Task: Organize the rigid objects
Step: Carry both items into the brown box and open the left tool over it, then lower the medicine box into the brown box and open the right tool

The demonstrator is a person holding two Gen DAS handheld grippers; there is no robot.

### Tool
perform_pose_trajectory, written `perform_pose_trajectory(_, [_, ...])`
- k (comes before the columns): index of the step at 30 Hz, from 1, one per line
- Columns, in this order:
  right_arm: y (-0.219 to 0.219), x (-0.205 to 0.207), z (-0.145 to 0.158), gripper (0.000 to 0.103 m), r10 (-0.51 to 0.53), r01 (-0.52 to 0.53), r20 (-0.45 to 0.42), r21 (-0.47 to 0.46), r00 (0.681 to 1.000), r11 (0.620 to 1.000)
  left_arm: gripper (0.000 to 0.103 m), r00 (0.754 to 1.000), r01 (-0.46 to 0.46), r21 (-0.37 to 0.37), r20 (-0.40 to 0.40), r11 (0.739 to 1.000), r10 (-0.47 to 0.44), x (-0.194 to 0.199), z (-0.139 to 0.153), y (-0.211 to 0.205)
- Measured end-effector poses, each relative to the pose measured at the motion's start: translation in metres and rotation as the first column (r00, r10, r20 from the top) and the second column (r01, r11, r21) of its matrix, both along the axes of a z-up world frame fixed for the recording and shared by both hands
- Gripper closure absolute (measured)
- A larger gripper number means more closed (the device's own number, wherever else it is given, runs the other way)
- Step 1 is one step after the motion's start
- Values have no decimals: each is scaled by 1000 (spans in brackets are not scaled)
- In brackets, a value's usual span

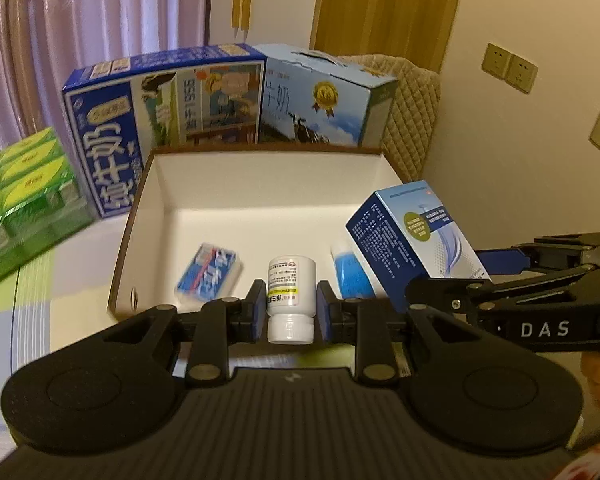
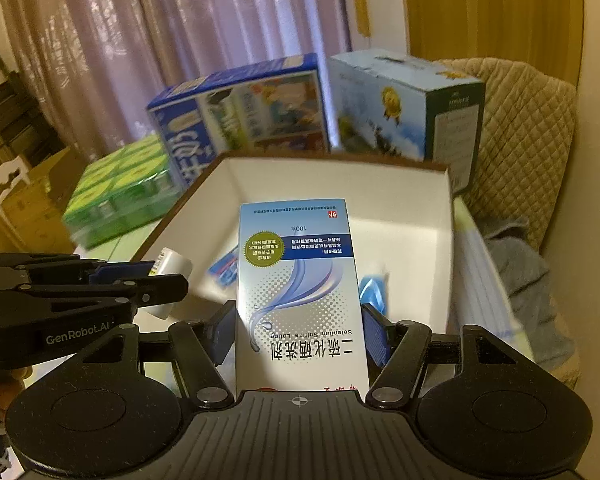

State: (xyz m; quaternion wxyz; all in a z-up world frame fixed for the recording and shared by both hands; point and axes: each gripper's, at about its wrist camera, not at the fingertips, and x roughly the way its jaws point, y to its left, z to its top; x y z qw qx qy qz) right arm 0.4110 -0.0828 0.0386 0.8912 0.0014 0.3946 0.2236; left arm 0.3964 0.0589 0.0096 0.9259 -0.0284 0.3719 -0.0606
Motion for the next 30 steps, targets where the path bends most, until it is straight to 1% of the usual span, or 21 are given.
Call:
perform_pose_trajectory(5, [-4,44,-4,42,-33,33,-3,1,999,999,81,1000,-10,7,-14,1000,11,43,-5,0])
perform_pose_trajectory(10, [-3,77,-19,42,-59,59,-32,-13,998,998,81,998,-19,23,-58,1000,20,77,-22,2])
perform_pose_trajectory(19, [7,101,-58,42,-75,70,-111,-50,991,996,81,986,-17,39,-163,999,23,110,-58,2])
perform_pose_trajectory(26, [11,109,-75,42,-86,78,-155,-59,984,995,81,975,3,44,-220,999,6,127,-74,2])
perform_pose_trajectory(28, [12,111,-77,42,-92,83,-164,-64,982,995,73,972,7,41,-234,999,3,130,-77,2])
perform_pose_trajectory(29, [12,112,-78,42,-94,84,-168,-63,981,994,66,971,11,48,-240,999,1,131,-78,2])
perform_pose_trajectory(30, [13,113,-79,42,-98,88,-172,-64,980,994,66,971,12,56,-240,998,2,132,-78,2])
